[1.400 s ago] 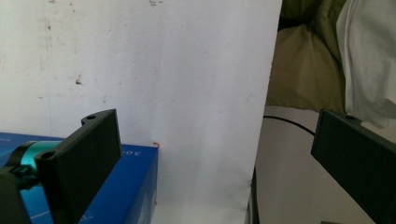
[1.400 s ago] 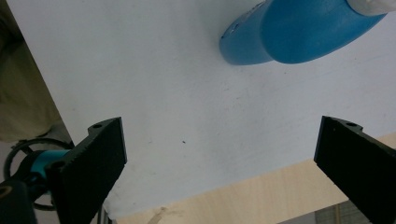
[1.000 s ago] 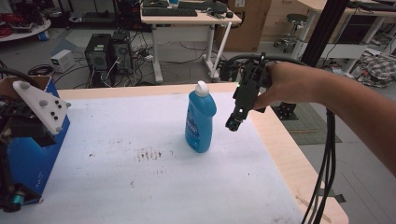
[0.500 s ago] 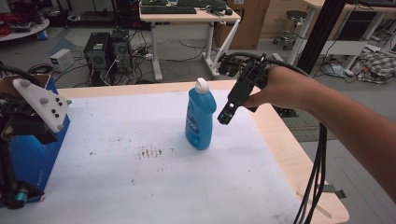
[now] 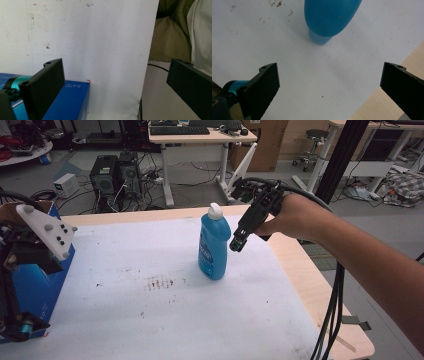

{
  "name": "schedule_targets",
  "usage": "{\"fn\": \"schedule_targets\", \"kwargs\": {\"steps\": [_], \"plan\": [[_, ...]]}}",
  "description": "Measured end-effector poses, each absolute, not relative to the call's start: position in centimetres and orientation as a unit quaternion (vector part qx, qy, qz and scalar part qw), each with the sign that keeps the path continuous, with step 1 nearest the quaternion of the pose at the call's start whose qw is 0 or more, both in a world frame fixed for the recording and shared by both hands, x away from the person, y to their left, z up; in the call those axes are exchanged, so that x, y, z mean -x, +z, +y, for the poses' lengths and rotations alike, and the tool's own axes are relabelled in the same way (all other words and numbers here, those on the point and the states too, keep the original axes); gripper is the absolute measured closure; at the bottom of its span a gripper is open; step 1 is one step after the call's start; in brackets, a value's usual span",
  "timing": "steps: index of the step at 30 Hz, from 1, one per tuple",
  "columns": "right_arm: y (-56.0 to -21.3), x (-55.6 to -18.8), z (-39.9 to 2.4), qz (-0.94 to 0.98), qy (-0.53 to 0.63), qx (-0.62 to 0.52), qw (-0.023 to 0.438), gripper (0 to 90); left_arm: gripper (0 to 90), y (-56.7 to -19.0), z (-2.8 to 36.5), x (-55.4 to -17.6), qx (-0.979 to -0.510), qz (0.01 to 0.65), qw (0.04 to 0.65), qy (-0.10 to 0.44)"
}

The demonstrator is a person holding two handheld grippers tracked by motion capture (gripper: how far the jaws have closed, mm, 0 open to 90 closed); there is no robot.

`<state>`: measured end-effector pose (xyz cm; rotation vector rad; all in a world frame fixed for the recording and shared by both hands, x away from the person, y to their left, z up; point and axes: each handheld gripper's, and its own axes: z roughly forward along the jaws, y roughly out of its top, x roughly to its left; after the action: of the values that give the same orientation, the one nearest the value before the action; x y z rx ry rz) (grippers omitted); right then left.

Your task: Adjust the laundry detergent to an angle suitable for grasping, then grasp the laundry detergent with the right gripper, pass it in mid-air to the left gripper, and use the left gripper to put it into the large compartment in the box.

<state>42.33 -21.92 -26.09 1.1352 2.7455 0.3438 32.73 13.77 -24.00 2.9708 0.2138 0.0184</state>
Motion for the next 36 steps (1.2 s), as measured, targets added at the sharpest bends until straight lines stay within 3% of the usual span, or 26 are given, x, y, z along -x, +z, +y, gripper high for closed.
{"fn": "schedule_targets", "kwargs": {"steps": [36], "plan": [[-27.2, -42.2, -21.8, 0.873, 0.166, -0.447, 0.100, 1.4, 1.7, -24.2, 13.7, -33.1, -0.993, 0.074, 0.090, 0.001]]}}
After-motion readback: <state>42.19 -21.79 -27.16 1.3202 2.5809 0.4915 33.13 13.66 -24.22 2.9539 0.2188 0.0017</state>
